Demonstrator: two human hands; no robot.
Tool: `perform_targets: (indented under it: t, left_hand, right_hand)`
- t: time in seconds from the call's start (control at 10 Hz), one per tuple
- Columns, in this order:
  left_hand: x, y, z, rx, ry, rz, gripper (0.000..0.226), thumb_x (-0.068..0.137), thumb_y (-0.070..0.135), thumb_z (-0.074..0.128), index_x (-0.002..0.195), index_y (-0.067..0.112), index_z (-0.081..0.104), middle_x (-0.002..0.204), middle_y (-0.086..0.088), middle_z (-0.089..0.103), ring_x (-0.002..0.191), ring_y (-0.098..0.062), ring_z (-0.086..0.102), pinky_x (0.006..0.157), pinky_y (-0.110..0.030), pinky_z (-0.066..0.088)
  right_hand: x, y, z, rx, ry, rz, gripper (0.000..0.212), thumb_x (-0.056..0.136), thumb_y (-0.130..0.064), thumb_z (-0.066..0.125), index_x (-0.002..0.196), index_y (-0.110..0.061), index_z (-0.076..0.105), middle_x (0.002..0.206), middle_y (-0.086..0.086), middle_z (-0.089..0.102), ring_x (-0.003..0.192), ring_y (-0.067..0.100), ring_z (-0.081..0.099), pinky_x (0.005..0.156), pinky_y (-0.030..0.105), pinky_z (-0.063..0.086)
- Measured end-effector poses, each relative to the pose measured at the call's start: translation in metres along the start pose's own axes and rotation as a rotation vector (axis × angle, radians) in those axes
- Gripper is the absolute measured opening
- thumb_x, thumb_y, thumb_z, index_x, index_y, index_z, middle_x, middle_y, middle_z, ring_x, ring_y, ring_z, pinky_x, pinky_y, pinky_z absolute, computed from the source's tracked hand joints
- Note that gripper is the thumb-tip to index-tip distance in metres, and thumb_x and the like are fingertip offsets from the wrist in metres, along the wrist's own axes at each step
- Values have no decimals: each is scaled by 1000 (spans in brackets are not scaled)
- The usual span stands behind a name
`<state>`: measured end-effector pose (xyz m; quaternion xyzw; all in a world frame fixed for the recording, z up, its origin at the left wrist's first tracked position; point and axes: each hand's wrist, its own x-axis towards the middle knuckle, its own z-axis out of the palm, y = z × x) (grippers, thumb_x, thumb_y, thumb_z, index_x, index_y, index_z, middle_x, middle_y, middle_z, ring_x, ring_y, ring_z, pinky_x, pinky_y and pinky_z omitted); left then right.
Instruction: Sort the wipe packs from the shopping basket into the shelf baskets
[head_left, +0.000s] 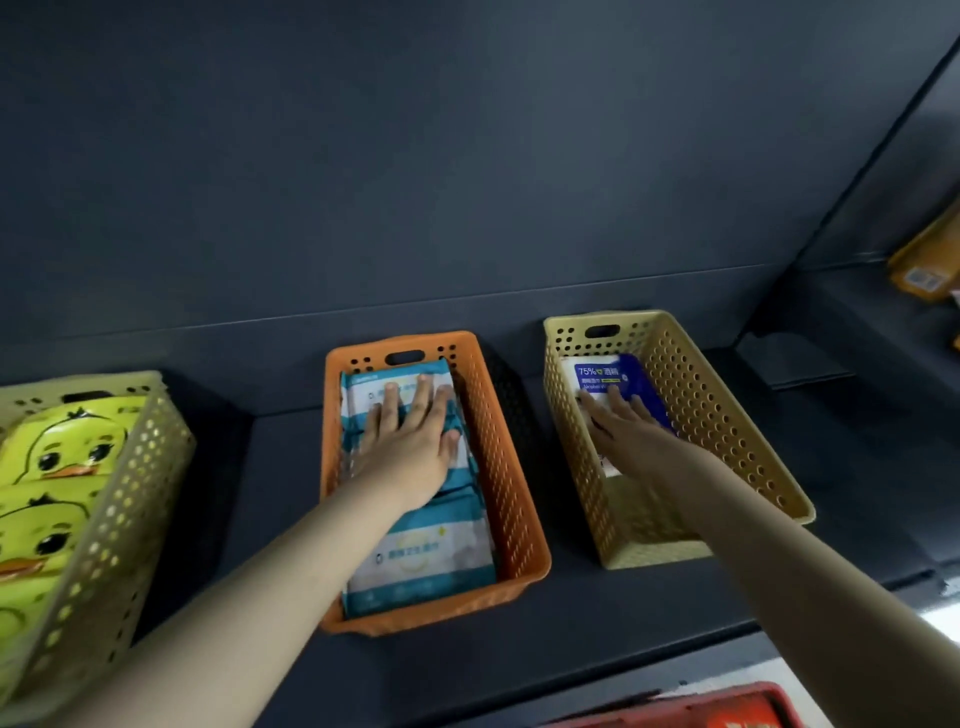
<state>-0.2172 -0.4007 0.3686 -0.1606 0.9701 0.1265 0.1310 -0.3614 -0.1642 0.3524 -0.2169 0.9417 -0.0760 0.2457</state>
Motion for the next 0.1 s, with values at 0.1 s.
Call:
perform_targets:
  t: [0.1]
  left_hand:
    - [-5, -6, -14, -75, 12, 19, 62, 102, 49, 17, 154, 27, -8, 160, 3, -21, 147, -29, -18, 121, -46, -3]
  right_hand:
    - [-13, -15, -19, 109, 133, -5, 60, 102, -42, 32, 155, -29, 7, 162, 10, 6, 148, 34, 8, 119, 49, 15]
